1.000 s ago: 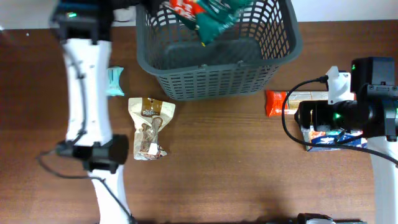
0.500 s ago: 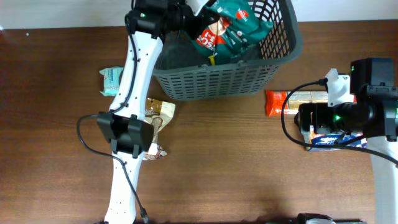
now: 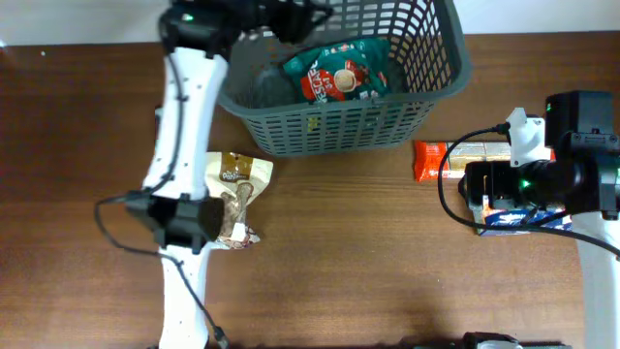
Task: Pack container
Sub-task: 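Lower the left gripper onto the cream-and-brown pouch and grasp it, then lift the pouch with the left gripper and release it into the basket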
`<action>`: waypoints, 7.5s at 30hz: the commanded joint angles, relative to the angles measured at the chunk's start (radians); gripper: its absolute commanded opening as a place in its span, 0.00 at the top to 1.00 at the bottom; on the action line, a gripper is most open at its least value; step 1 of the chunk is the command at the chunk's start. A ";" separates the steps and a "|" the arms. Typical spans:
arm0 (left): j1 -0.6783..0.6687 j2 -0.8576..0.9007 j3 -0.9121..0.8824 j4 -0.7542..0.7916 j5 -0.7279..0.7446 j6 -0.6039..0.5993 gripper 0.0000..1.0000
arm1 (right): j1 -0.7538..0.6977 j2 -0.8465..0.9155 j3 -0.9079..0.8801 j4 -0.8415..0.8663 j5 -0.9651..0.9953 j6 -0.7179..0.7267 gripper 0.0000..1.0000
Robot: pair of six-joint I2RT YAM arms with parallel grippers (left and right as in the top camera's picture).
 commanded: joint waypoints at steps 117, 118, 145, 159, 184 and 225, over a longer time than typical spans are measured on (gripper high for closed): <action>0.518 -1.043 -1.146 0.457 -0.098 -0.299 0.98 | 0.005 0.001 0.017 0.019 -0.071 0.008 0.01; 0.499 -1.029 -1.140 0.496 -0.076 -0.299 0.98 | 0.005 0.001 0.017 0.020 -0.071 0.008 0.01; 0.005 -0.443 -1.094 0.825 -0.107 -0.326 0.98 | 0.005 0.001 0.016 0.002 -0.072 0.008 0.01; -0.146 -0.443 -1.094 0.643 -0.463 -0.185 0.98 | 0.005 0.001 0.016 -0.024 -0.072 0.008 0.01; 0.086 -0.446 -0.378 0.088 -0.644 -0.151 0.19 | 0.005 0.001 0.016 -0.057 -0.072 0.008 0.01; 0.361 0.057 -0.632 -0.222 -0.629 -0.188 0.27 | 0.005 0.001 0.016 -0.057 -0.072 0.008 0.01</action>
